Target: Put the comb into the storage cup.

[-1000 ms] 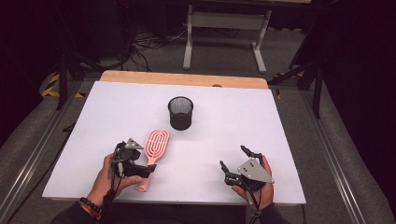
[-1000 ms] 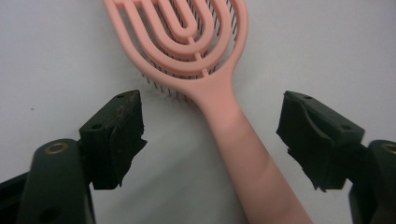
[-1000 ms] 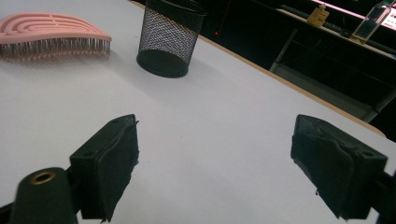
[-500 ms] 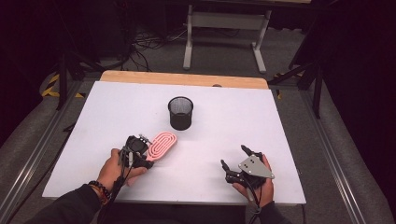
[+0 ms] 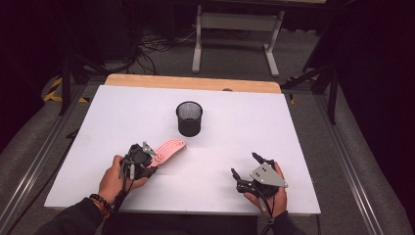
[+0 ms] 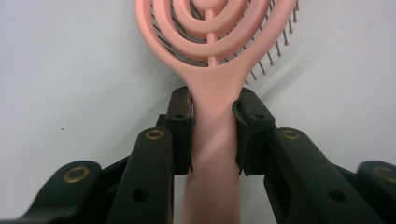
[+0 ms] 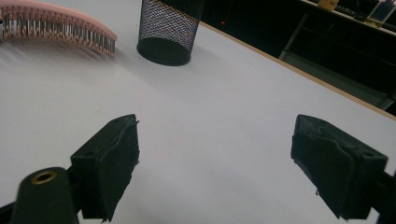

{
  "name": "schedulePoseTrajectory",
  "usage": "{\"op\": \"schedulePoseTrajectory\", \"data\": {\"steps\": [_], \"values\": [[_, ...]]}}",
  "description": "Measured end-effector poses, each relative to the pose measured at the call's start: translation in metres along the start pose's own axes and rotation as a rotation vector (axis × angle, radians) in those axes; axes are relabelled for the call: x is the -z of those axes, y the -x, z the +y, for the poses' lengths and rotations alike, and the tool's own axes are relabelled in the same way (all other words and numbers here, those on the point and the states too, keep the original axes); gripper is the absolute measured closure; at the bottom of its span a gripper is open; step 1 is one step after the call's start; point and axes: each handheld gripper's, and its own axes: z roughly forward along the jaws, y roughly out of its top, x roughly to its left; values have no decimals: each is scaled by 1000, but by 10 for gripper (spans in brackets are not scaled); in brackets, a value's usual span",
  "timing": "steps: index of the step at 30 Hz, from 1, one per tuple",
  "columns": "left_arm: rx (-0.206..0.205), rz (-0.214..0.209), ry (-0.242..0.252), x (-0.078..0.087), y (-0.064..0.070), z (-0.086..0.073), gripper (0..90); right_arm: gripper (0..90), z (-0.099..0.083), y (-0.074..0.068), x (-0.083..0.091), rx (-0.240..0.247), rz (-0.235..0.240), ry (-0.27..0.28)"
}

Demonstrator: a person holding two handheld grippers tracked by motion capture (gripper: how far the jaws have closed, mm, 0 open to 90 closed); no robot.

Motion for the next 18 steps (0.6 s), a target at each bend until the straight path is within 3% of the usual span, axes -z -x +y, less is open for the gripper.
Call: {"op": "schedulePoseTrajectory", "data": {"steps": [10, 15, 18], "values": [[-20, 35, 92, 7, 0, -10, 738, 158, -1, -1, -2, 9, 6, -5], [-20, 12, 159, 11, -1, -12, 787, 158, -1, -2, -2, 12, 8, -9], [-17, 15, 169, 10, -3, -13, 788, 158, -1, -2, -3, 16, 12, -11]]}}
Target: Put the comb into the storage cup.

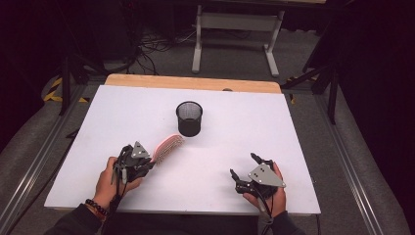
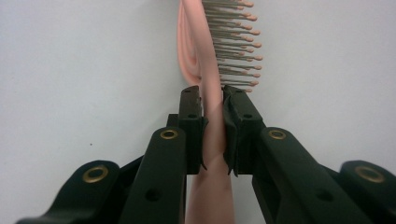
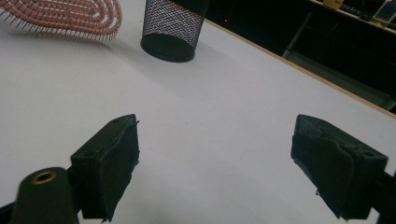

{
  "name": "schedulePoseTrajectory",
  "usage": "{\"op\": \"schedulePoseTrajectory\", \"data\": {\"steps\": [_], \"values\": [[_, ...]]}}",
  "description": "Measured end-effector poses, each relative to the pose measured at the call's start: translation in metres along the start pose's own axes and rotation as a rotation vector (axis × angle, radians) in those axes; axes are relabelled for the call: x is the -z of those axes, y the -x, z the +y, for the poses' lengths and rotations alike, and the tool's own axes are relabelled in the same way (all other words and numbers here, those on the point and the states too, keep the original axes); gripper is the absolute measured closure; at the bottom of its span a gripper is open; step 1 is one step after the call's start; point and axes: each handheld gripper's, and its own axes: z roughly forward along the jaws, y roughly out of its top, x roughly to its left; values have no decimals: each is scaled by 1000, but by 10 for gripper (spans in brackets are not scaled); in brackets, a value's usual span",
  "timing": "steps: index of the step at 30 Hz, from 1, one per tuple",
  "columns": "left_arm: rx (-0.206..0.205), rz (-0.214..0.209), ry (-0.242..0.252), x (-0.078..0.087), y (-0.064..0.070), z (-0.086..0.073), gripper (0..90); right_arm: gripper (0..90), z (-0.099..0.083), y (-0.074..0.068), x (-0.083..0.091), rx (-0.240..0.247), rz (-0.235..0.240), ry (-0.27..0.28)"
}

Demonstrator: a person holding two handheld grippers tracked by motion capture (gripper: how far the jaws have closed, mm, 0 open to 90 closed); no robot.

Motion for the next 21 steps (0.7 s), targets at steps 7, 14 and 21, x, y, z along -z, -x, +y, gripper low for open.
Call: {"op": "schedulePoseTrajectory", "data": {"steps": [7, 14, 21], "values": [[-5, -34, -40, -8, -3, -3, 785, 155, 0, -3, -3, 17, 20, -15], [-26, -36, -100, -14, -4, 6, 773, 154, -1, -5, -5, 28, 32, -28], [-40, -66, -150, -22, -6, 11, 766, 155, -1, -5, -5, 29, 41, -29]]}}
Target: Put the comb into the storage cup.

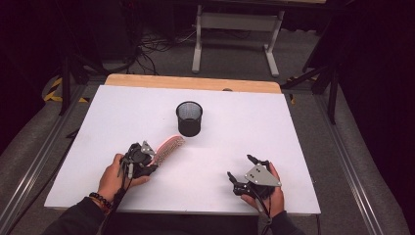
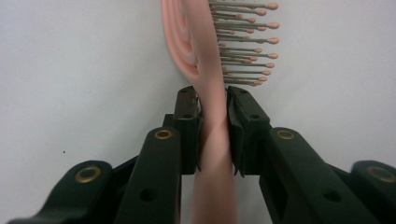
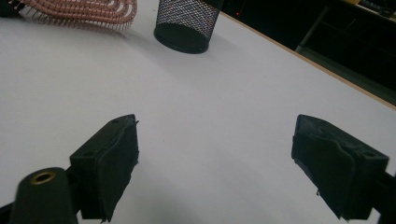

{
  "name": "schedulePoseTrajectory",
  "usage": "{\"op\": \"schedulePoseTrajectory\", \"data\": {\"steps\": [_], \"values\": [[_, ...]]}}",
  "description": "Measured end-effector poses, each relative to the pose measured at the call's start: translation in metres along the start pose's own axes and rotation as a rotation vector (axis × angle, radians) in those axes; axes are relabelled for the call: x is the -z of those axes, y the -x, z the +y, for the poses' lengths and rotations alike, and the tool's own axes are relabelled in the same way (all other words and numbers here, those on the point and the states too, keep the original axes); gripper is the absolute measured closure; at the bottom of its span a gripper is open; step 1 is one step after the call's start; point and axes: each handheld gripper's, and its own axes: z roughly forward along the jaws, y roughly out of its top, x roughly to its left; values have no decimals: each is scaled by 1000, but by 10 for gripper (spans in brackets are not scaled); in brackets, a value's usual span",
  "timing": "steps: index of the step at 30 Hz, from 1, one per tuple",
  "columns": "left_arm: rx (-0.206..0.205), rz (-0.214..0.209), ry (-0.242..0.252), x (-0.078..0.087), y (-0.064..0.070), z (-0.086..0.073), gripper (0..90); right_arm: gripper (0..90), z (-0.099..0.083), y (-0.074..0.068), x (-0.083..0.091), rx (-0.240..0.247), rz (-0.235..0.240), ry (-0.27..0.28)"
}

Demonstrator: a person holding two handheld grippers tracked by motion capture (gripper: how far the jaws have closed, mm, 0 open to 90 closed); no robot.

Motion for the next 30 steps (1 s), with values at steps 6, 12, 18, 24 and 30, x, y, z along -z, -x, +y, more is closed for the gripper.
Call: {"op": "schedulePoseTrajectory", "data": {"steps": [6, 12, 18, 24, 30], "values": [[-44, 93, 53, -1, 10, -3, 779, 155, 0, 0, 0, 4, 0, 2], [-57, 163, 161, 2, 13, -10, 780, 155, 1, 0, 0, -4, -4, 8], [-68, 185, 226, 4, 11, -16, 781, 155, 3, 0, -2, -1, -11, 13], [-84, 184, 295, 11, 10, -18, 781, 159, 12, 0, -8, -7, 13, 42], [-107, 144, 382, 21, 13, -17, 781, 152, 27, -3, -16, 4, 91, 85]]}}
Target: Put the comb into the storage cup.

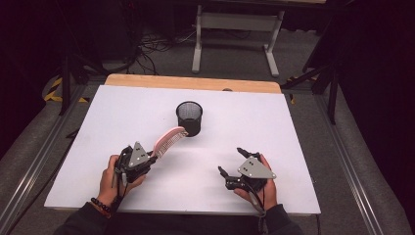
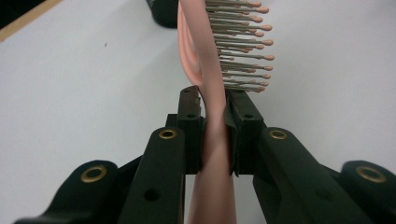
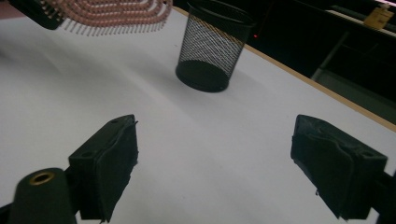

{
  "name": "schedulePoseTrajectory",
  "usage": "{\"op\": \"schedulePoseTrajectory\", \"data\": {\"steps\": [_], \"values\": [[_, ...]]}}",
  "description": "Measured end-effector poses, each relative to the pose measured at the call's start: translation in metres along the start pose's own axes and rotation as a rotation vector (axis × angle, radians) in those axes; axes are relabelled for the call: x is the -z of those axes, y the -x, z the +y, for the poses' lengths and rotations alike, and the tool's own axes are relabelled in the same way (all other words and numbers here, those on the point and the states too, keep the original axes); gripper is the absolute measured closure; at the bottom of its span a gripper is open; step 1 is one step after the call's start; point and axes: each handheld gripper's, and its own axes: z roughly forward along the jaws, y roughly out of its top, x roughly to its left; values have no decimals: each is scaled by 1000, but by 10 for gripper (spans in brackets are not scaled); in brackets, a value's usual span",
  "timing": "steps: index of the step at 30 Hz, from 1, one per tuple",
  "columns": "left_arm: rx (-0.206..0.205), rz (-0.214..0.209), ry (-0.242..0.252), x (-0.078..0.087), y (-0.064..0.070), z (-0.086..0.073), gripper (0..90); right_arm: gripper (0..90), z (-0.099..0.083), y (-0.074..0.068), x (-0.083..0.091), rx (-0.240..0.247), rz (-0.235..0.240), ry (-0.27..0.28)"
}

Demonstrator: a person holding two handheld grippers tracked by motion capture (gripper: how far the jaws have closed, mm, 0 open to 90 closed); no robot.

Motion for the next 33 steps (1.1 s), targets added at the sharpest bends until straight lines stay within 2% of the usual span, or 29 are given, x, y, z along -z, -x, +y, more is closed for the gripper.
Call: {"op": "schedulePoseTrajectory", "data": {"steps": [5, 7, 9, 10, 11, 13, 14, 16, 17, 23, 27, 29, 33], "values": [[-20, -47, 66, 8, 6, 5, 781, 125, 18, -1, -12, -26, 127, 50], [-24, -76, 94, 11, 8, 7, 781, 117, 24, -2, -18, -21, 160, 54], [-36, -84, 113, 14, 10, 8, 781, 111, 29, -3, -25, -20, 192, 64], [-36, -84, 113, 14, 10, 8, 781, 104, 32, -4, -29, -24, 207, 66], [-48, -111, 120, 15, 12, 9, 781, 100, 34, -4, -33, -33, 237, 74], [-59, -123, 133, 16, 14, 9, 781, 98, 36, -4, -37, -38, 255, 78], [-65, -141, 147, 17, 16, 9, 781, 88, 41, -3, -44, -59, 312, 95], [-63, -150, 159, 18, 17, 9, 781, 86, 42, -3, -46, -63, 328, 98], [-65, -175, 165, 18, 18, 10, 781, 83, 44, -3, -49, -67, 343, 102], [-68, -235, 187, 17, 22, 10, 781, 77, 51, -3, -61, -112, 461, 124], [-84, -268, 157, 10, 26, 11, 781, 120, 56, -8, -65, -91, 521, 124], [-88, -267, 146, 7, 28, 11, 781, 114, 58, -12, -65, -78, 525, 134], [-93, -307, 142, 3, 27, 11, 781, 238, 58, -8, -61, -121, 520, 179]]}}
